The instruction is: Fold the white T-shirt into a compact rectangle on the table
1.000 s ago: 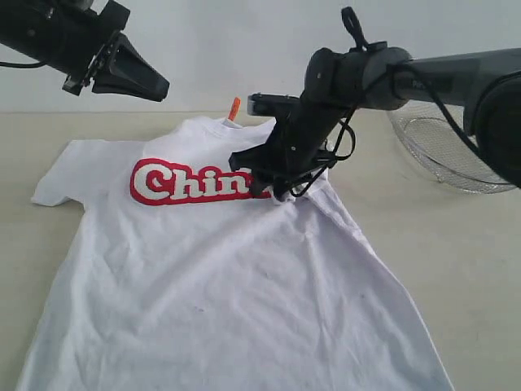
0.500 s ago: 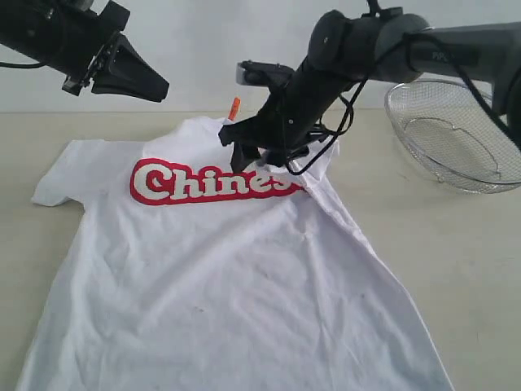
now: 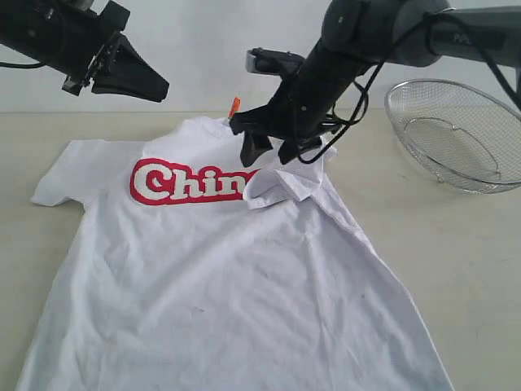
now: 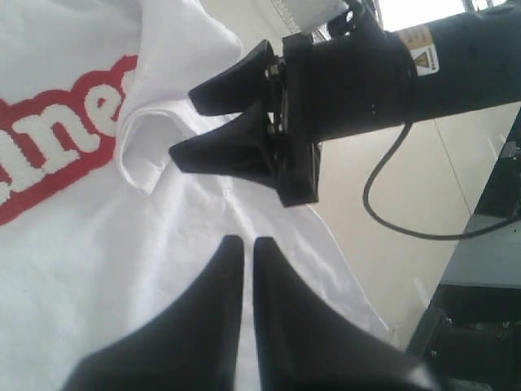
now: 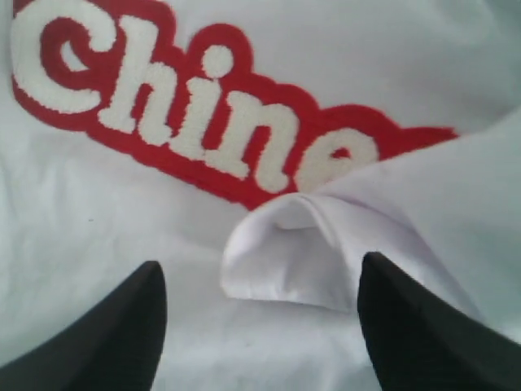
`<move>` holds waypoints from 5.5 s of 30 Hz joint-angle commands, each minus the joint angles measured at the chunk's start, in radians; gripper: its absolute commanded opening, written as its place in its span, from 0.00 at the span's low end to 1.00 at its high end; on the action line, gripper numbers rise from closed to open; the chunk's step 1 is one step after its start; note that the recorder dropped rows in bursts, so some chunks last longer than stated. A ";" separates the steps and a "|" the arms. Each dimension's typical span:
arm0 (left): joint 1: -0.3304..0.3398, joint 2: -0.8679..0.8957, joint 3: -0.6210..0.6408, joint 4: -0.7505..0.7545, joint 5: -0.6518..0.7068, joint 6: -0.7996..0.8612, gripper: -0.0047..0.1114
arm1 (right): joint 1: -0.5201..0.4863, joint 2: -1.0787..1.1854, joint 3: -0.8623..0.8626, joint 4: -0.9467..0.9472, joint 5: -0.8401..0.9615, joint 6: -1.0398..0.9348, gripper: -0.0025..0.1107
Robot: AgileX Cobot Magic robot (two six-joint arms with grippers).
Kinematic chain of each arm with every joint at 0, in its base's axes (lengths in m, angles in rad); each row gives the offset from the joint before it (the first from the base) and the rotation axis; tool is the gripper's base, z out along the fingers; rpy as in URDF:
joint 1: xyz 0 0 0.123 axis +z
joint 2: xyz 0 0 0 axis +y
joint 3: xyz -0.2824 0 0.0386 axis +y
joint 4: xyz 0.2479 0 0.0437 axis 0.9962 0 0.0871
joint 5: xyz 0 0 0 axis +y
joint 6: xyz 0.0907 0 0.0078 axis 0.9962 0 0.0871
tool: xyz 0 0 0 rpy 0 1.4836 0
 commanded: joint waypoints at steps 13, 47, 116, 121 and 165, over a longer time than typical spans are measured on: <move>-0.002 -0.010 0.004 0.000 0.004 0.008 0.08 | -0.178 -0.018 0.004 -0.020 0.052 -0.039 0.55; -0.002 -0.010 0.004 0.015 0.004 0.008 0.08 | -0.119 0.087 -0.052 0.355 -0.259 -0.161 0.13; -0.053 -0.004 0.084 -0.001 0.004 0.086 0.08 | -0.153 0.258 -0.341 0.384 -0.026 -0.122 0.51; -0.100 0.038 0.084 0.016 -0.002 0.109 0.08 | -0.180 0.258 -0.341 0.368 0.066 -0.116 0.51; -0.220 0.447 -0.178 0.019 -0.292 0.277 0.08 | -0.271 0.320 -0.341 0.320 -0.072 0.219 0.38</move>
